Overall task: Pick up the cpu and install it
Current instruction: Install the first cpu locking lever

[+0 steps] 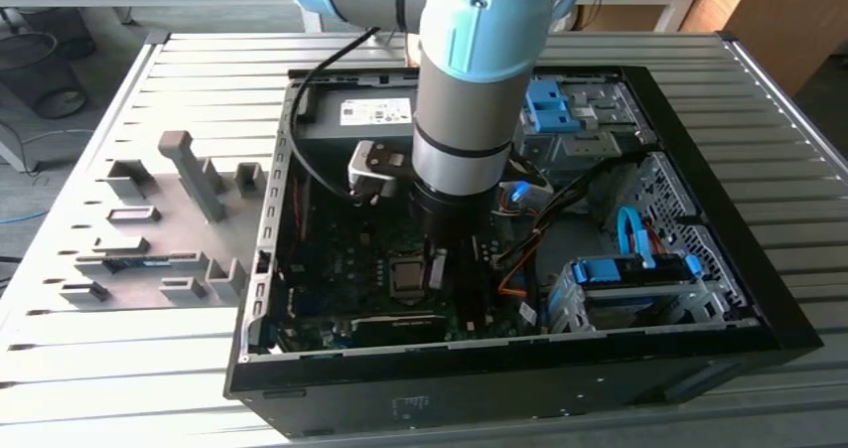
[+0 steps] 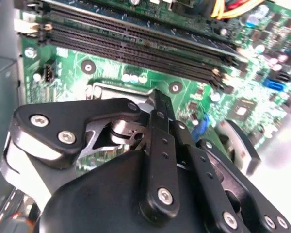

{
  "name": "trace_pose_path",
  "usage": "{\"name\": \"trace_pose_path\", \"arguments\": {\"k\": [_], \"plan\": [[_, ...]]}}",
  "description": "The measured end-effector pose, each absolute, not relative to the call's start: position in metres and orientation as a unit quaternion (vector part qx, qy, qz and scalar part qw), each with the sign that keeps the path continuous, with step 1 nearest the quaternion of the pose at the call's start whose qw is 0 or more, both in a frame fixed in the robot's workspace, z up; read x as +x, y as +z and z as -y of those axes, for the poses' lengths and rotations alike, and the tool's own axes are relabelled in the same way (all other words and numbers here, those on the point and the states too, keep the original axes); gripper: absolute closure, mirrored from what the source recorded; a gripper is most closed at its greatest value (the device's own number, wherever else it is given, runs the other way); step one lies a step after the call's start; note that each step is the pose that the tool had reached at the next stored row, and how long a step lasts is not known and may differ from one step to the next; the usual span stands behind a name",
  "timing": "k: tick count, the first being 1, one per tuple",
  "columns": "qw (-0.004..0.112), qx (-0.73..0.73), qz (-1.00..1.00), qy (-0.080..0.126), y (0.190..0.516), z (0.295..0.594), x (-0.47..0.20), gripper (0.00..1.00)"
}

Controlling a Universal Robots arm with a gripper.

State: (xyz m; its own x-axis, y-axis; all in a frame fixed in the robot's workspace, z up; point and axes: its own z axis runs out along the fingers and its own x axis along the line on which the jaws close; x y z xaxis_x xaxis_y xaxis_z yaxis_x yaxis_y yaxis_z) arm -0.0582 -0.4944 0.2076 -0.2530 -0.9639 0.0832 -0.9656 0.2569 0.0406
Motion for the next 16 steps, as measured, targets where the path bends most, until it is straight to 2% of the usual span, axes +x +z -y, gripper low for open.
{"name": "trace_pose_path", "arguments": {"k": [11, 13, 16], "plan": [[0.045, 0.610, 0.791, 0.009, 0.256, 0.494, -0.058, 0.90], [0.042, 0.610, 0.791, 0.005, 0.257, 0.494, -0.058, 0.90], [0.030, 0.610, 0.791, -0.011, 0.257, 0.493, -0.060, 0.90]]}}
